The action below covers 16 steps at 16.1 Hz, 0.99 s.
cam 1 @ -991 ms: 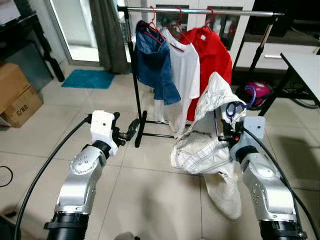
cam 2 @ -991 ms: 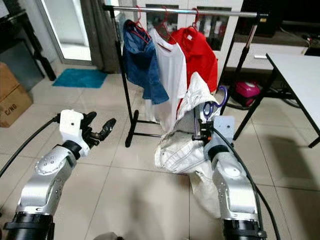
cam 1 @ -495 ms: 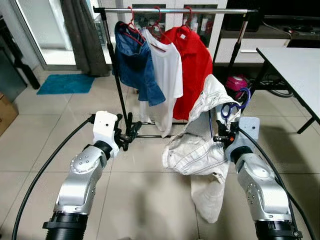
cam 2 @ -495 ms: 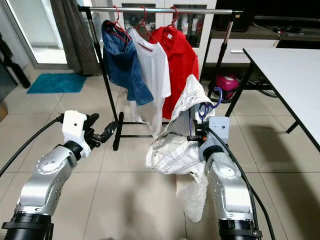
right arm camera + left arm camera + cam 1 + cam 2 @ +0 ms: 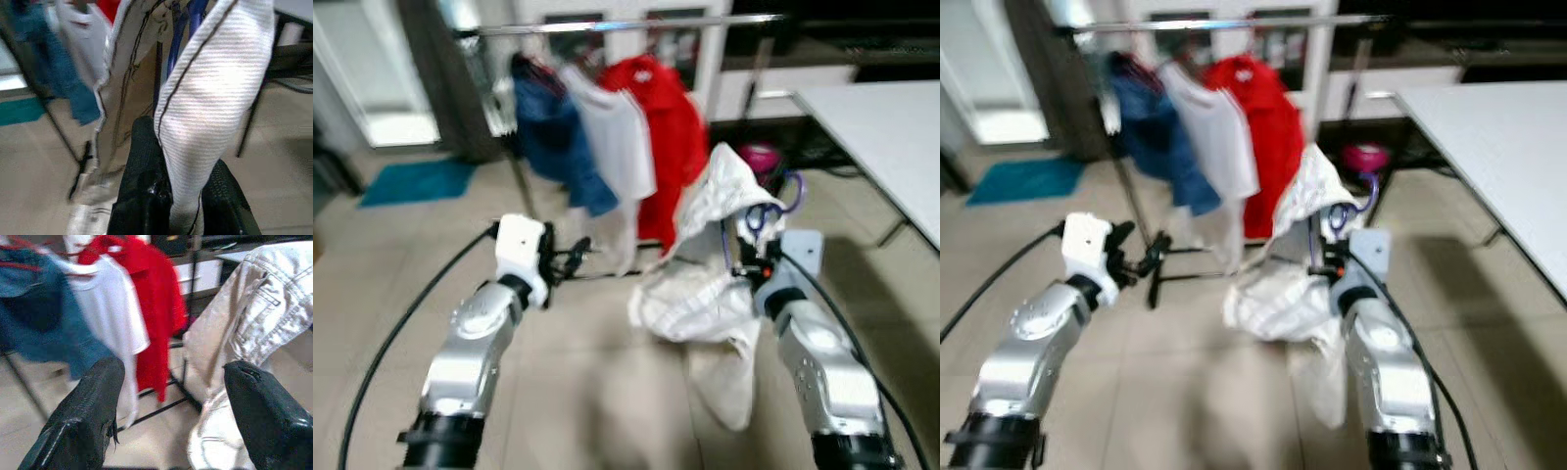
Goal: Hang hanger
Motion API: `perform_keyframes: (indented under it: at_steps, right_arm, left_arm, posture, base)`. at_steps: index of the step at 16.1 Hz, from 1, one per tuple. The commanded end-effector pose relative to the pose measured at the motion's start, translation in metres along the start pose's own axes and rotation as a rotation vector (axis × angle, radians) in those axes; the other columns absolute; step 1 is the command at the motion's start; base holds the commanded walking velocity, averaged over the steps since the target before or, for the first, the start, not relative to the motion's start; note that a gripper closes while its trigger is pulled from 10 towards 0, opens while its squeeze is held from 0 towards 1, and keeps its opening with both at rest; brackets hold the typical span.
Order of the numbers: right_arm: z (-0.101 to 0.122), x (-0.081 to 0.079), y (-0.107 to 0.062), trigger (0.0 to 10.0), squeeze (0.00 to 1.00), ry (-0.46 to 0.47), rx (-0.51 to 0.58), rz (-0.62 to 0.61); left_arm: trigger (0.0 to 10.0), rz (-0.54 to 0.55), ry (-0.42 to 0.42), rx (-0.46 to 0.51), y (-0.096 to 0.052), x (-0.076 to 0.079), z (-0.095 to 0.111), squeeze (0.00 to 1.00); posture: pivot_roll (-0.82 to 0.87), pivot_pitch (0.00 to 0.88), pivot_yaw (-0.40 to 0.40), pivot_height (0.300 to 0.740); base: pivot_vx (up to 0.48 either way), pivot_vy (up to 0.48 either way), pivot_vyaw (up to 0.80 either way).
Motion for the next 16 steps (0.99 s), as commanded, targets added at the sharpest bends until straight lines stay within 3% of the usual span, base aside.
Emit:
perform_keyframes:
  at_steps: [1,7,11,16]
  right_arm:
    - [0.0198,-0.0021,0.0001,10.0,0.00,0.013,0.077,0.003]
    - [0.0195,-0.0009,-0.0005,10.0,0.00,0.028,0.071,-0.001]
    - [0.0192,-0.0011,-0.0012,10.0,0.00,0.026,0.070,-0.001]
    - [0.0189,0.0002,-0.0016,10.0,0.00,0.032,0.070,-0.008]
  left_arm:
    - [10.0,0.008,0.002,-0.002,-0.0019,-0.0035,0.0013,0.00]
    - [10.0,0.010,-0.001,-0.011,-0.0027,-0.0040,-0.0002,0.00]
    - [10.0,0.005,-0.005,-0.008,-0.0025,-0.0040,0.0008,0.00]
    - [10.0,-0.001,-0.007,-0.011,-0.0022,-0.0037,0.0011,0.00]
  posture:
    - [-0.03,0.000,0.039,0.740]
    - [-0.04,0.000,0.043,0.740]
    - [-0.04,0.000,0.045,0.740]
    - [-0.04,0.000,0.050,0.740]
  base:
    - [0.266,0.000,0.00]
    - [0.268,0.000,0.00]
    - [0.295,0.000,-0.80]
    - [0.310,0.000,0.00]
Point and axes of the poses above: a point about 5 cm out from each wrist's last joint towards the gripper, its own y axis pointing out of the wrist towards the gripper, its own z axis along the axis of the wrist's last joint, x = y × z, the point moved 5 cm from there along y, pointing out of the wrist towards the gripper, and after that the axes turned 12 degrees about -y, right-handed, at the moved point
